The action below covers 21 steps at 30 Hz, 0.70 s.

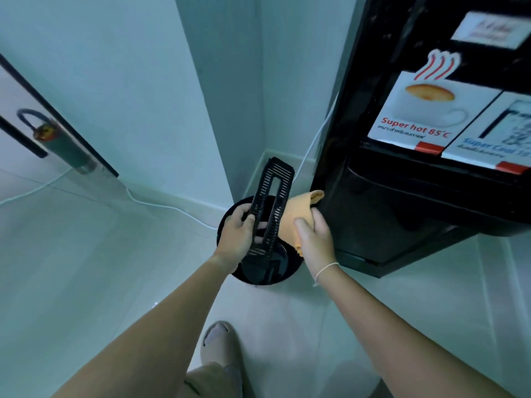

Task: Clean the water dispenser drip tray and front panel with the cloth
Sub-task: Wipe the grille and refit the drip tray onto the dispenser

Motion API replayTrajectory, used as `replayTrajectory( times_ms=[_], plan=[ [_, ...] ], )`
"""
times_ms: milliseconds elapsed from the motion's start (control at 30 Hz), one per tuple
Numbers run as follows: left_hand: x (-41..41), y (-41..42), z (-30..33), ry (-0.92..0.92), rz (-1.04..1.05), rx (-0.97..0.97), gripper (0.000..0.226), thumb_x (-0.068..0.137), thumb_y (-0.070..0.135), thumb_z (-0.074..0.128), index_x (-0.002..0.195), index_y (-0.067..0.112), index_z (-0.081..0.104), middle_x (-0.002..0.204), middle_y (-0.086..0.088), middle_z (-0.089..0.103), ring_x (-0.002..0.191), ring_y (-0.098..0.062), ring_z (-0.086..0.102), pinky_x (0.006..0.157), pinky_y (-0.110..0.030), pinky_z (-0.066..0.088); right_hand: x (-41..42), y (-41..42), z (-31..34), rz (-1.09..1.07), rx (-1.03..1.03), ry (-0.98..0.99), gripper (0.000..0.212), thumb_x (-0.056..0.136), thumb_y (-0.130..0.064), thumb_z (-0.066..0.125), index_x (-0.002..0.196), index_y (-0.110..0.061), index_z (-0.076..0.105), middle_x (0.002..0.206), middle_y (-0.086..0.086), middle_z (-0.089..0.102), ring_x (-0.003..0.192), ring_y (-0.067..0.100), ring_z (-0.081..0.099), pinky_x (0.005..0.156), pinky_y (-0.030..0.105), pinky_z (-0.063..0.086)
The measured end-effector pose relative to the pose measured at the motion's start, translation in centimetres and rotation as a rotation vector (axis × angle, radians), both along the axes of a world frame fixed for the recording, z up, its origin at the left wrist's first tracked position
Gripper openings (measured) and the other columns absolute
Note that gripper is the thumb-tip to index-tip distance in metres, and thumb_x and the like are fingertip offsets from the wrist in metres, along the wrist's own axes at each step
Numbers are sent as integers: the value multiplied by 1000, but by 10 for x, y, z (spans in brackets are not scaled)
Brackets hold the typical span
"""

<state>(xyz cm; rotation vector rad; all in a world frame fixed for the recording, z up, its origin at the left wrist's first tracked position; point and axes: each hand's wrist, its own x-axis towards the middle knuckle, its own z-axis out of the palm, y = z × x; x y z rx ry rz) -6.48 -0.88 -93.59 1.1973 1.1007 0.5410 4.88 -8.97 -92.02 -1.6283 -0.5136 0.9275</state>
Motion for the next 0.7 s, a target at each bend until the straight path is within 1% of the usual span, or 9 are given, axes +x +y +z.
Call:
replayTrajectory(
  times_ms=[100,167,267,300,367,467,567,633,700],
  plan=[
    [-3,-8,15,26,-113,53,25,102,14,33,116,20,52,94,-16,67,72,-20,66,56,-24,54,-5,9,7,70,3,-215,14,89,-13,46,101,-11,53,78,3,57,67,17,49,62,29,41],
    [-8,-13,28,8,-161,62,28,103,13,32,113,24,55,90,-16,68,65,-16,67,53,-23,53,-2,18,11,117,-35,-400,24,93,-18,45,116,-12,48,99,8,62,80,23,55,71,31,40],
    [-22,-17,44,-10,-222,71,35,103,9,30,110,29,58,85,-15,68,56,-14,67,52,-24,55,5,33,14,136,-146,-532,42,96,-20,40,137,-13,34,141,9,41,116,27,49,89,29,36],
    [-26,-17,48,-13,-233,72,37,103,9,30,109,29,60,86,-16,67,57,-15,67,53,-26,56,7,39,14,131,-164,-540,45,96,-21,40,140,-16,31,147,7,35,123,27,45,97,32,36],
    [-34,-18,56,-16,-230,76,40,103,9,30,104,32,62,86,-15,67,60,-19,67,55,-30,57,5,46,17,120,-164,-555,48,94,-21,43,140,-20,31,147,6,35,127,28,41,105,40,37],
    [-46,-13,61,32,-189,71,39,102,10,30,110,31,62,89,-16,69,67,-29,67,62,-37,59,-17,45,20,142,-99,-632,32,90,-8,45,122,-12,50,128,11,52,117,33,44,100,40,39],
    [-54,-8,63,80,-162,92,37,101,10,32,109,26,64,94,-17,68,77,-30,66,76,-44,57,-52,30,12,227,49,-822,26,84,2,45,104,-3,60,127,7,58,96,32,49,82,25,34],
    [-56,-9,65,85,-170,124,37,101,6,31,111,22,63,98,-16,68,84,-24,67,78,-41,57,-64,22,8,254,124,-883,31,80,5,47,103,-4,66,125,6,60,86,31,50,74,18,29],
    [-58,-11,66,70,-176,103,37,101,6,31,114,21,62,98,-15,68,81,-22,68,72,-35,59,-60,24,13,260,152,-893,32,79,7,50,103,-4,68,122,7,62,88,33,53,77,21,35]
  ],
)
